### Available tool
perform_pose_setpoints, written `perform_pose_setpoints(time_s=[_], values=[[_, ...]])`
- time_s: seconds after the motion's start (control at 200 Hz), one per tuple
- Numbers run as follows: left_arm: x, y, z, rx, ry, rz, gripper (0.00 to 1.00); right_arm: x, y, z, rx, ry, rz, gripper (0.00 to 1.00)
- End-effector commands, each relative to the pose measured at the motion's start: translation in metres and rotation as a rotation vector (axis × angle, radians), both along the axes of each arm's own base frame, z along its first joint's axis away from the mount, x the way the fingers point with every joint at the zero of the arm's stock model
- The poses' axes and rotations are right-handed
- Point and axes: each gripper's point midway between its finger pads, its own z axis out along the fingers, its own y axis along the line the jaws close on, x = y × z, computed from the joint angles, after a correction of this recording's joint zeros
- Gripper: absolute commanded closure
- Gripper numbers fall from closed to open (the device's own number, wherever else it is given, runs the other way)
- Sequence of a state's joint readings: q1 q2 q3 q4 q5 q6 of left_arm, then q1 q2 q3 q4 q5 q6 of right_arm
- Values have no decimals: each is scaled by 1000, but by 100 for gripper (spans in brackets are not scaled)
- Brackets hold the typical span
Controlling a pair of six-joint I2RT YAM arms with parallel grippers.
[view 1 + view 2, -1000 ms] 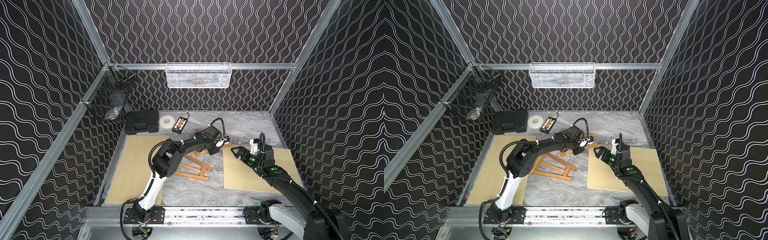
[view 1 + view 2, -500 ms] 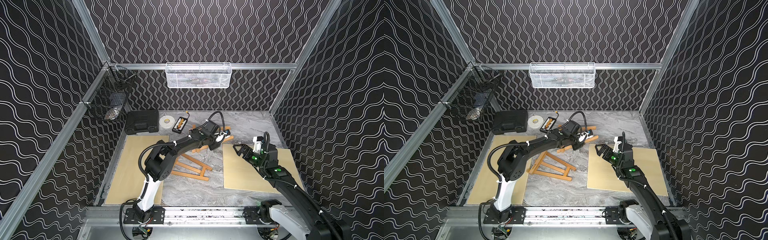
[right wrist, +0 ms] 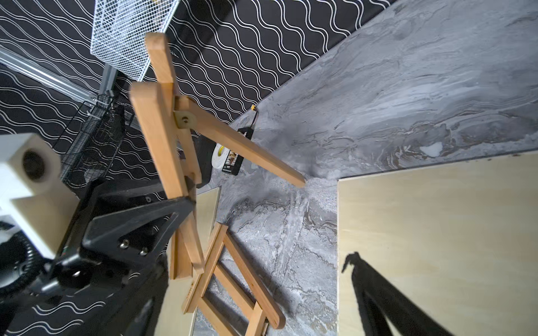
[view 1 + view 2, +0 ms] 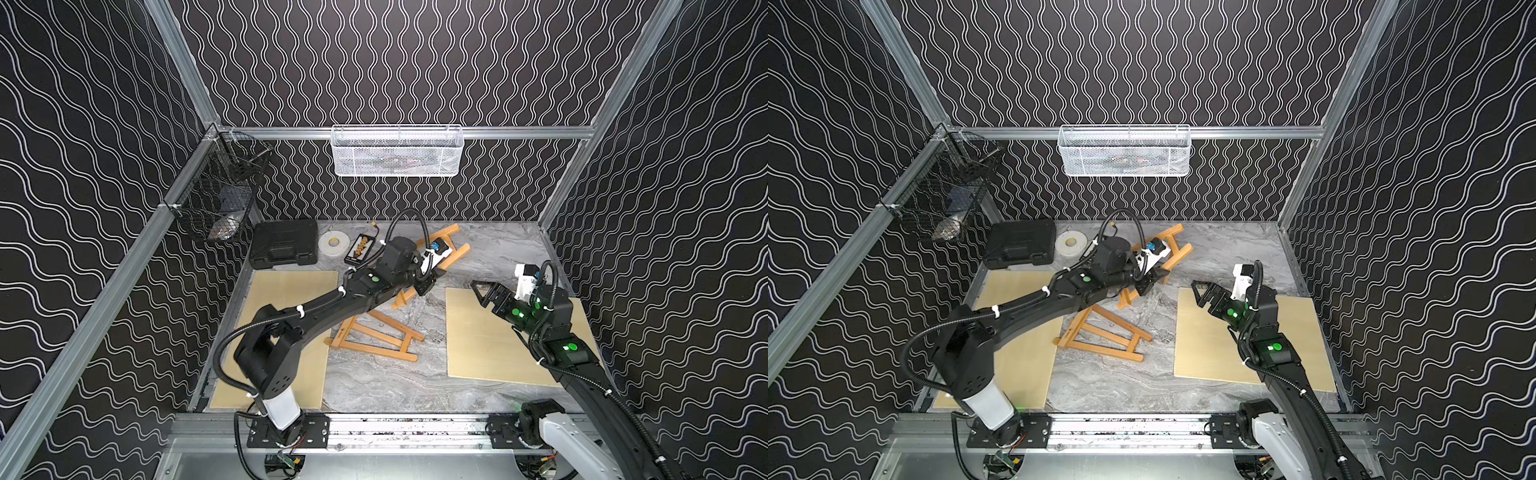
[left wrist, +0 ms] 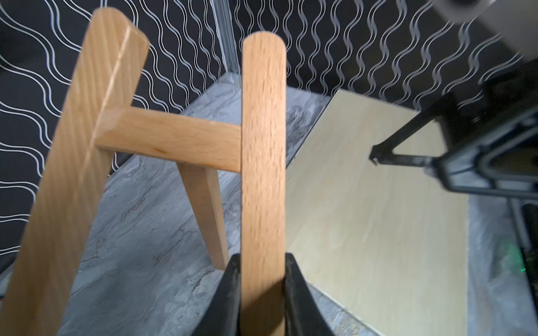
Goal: Assemble the easel
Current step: Unfold the easel.
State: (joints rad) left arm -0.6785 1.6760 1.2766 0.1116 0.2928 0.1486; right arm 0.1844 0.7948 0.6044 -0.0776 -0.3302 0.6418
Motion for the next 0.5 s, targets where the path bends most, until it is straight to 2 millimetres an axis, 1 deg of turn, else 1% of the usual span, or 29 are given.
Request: perform_pose_setpoints(time_s=[0.0, 0.065, 0.14, 0.225, 0.285, 0.34, 0.43, 0.495], values=[[-13, -2, 69, -272, -95, -25, 100, -2, 6, 21, -17, -61, 45, 0], [-21, 4, 80, -347, -101, -23, 100, -3, 7, 29, -23, -94, 54, 0], [-29, 12, 92, -425, -103, -14, 100, -3, 3, 37, -35, -115, 30, 0], [-37, 20, 101, -502, -99, -9, 100, 1, -1, 40, -50, -135, 2, 0], [-42, 25, 107, -547, -96, -7, 100, 5, -2, 35, -51, -130, -14, 0], [-46, 28, 109, -567, -85, -6, 100, 10, 0, 32, -50, -119, -16, 0], [-48, 31, 112, -607, -55, 1, 100, 18, 9, 26, -53, -109, 7, 0], [-51, 32, 114, -635, -45, -7, 100, 23, 20, 20, -73, -102, 31, 0]])
